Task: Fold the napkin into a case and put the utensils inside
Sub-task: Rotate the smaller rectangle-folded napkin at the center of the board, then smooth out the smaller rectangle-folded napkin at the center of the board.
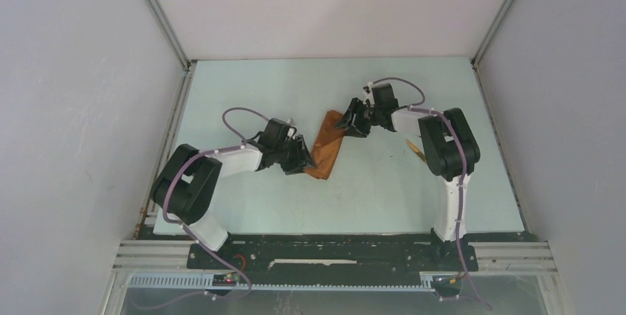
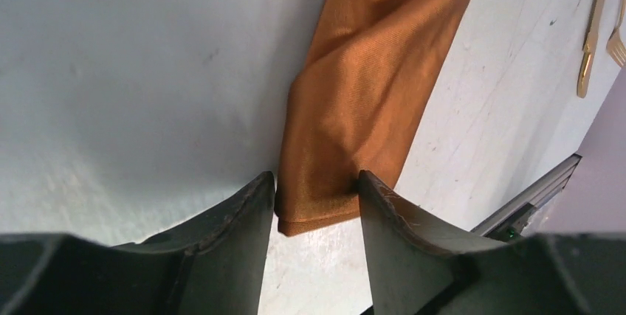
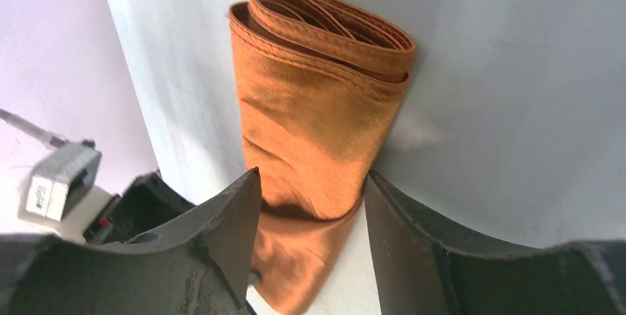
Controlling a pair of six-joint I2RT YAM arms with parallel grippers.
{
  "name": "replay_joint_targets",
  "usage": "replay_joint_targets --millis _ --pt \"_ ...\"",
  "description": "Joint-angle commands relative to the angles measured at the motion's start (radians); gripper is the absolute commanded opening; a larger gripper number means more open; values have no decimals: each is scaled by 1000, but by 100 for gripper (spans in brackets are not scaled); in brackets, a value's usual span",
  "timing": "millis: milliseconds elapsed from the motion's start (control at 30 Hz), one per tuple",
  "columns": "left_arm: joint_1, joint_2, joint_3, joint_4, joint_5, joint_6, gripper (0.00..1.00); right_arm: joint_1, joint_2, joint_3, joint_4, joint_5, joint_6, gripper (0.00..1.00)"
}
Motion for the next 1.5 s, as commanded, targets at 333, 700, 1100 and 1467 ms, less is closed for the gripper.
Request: replay_joint_targets --millis 333,700,1100,1467 --pt "-13 -354 -38 -102 -113 40 63 -15 -127 179 -294 9 -221 70" --pt "-30 -63 15 211 136 10 30 97 37 136 309 -369 152 70" --pt "-21 109 -128 329 74 29 21 61 388 301 464 -412 284 69" --pt "-12 143 -203 402 86 20 20 -2 528 566 245 -354 310 67"
